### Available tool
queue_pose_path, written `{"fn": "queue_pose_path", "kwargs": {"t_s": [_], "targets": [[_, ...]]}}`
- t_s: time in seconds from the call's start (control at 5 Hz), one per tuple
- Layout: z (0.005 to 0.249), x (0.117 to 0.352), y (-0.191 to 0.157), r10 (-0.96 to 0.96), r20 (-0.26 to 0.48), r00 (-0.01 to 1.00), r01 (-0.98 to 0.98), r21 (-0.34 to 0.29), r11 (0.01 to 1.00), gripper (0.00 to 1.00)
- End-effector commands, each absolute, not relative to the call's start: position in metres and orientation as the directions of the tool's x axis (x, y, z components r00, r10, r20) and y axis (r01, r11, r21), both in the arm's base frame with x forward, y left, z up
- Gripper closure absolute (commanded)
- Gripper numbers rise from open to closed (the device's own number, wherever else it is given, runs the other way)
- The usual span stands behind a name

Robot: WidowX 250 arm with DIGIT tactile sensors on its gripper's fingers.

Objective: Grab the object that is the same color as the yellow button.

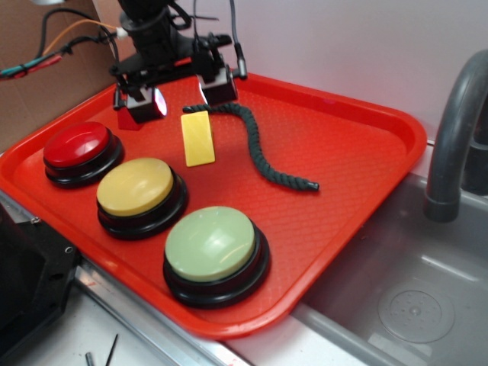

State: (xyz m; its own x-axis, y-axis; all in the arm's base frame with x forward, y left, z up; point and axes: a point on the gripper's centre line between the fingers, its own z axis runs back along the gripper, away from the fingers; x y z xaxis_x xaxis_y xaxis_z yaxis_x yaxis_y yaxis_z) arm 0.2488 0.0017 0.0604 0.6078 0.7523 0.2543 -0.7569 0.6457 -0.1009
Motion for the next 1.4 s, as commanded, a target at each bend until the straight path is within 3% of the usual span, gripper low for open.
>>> {"fn": "queue_pose_path", "kwargs": {"t_s": [0.0,0.2,0.4,0.8,1.0,1.2], "targets": [[0.037,0.270,0.017,0.756,0.276,0.594,-0.768,-0.086,0.635,0.00],[0.028,0.273,0.015,0.760,0.248,0.601,-0.768,-0.083,0.635,0.00],[0.024,0.276,0.018,0.768,0.261,0.586,-0.777,-0.091,0.623,1.00],[0.030,0.278,0.019,0.742,0.198,0.641,-0.744,-0.078,0.664,1.00],[0.071,0.281,0.006,0.566,0.107,0.818,-0.564,-0.045,0.824,1.00],[0.113,0.280,-0.012,0.363,0.084,0.928,-0.361,-0.033,0.932,1.00]]}}
